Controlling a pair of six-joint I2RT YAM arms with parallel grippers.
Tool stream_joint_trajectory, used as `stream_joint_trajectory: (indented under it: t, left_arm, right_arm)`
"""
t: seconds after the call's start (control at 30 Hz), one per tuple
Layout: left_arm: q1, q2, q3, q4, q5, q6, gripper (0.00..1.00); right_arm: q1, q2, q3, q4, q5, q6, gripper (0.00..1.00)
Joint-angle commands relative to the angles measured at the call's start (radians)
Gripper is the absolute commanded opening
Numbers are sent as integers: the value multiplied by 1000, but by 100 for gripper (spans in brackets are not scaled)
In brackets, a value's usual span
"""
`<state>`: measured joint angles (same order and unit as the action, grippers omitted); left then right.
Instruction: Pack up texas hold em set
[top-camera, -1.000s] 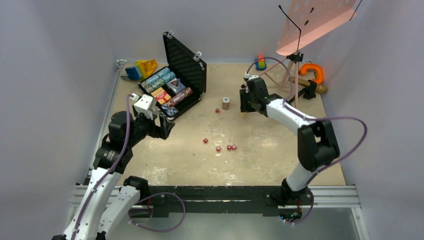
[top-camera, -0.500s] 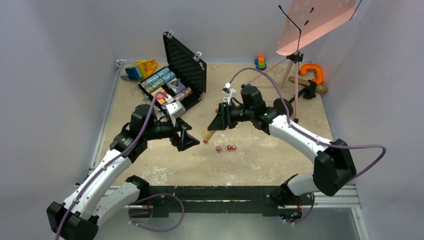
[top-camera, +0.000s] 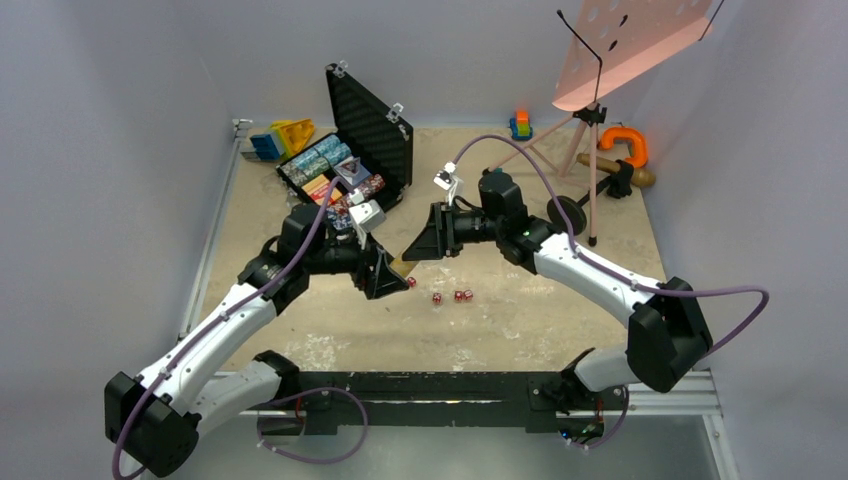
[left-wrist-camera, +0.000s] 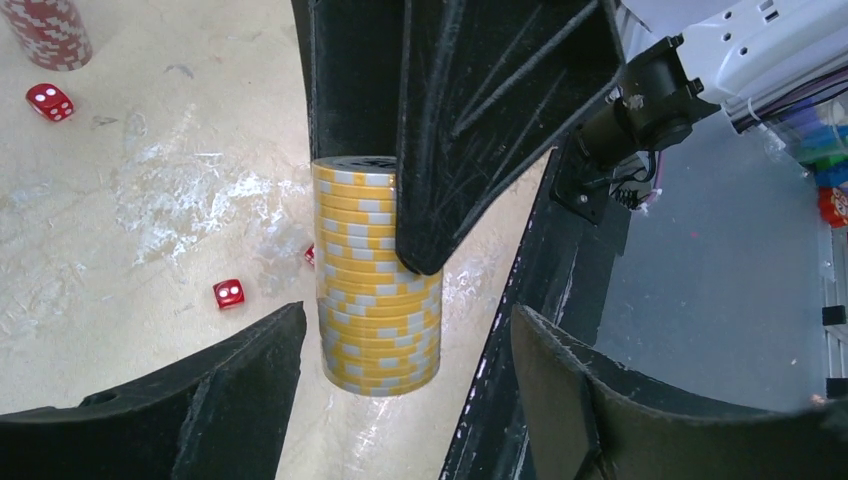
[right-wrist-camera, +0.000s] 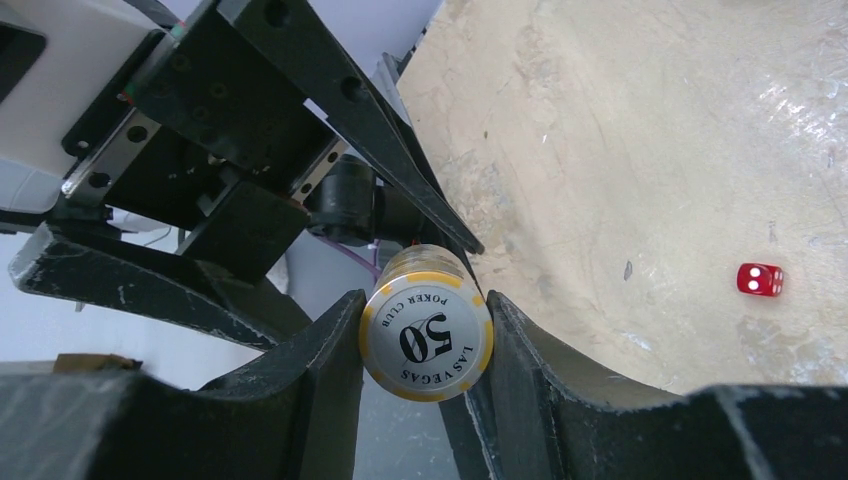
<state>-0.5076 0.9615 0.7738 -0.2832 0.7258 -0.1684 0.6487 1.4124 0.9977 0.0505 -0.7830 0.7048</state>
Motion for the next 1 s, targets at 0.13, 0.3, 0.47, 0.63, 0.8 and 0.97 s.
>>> stream_joint_trajectory:
  t: [0.13,0.3,0.47,0.63,0.8,0.97]
  left_arm:
    - [-9,37,56,61,0,-30,65]
    - [-9,60,64,58,1,-43,52]
    - [-12,72,73,49,4,-41,21]
    - [-13,67,78,27,-14,-17,0]
    - [-13,57,96,-41,-82,52,0]
    - [-1,55,123,-130,-246,160,0]
  right_arm:
    - [13,-20,14,78,-44,15,0]
    - [19,-9,24,53,-29,-3,0]
    - [23,-7,30,40,-19,-15,0]
    - [23,-15,29,22,-2,-44,19]
    - [17,-61,61,-93,111,-149,73]
    - [-86,-112,43,-149,148,-186,78]
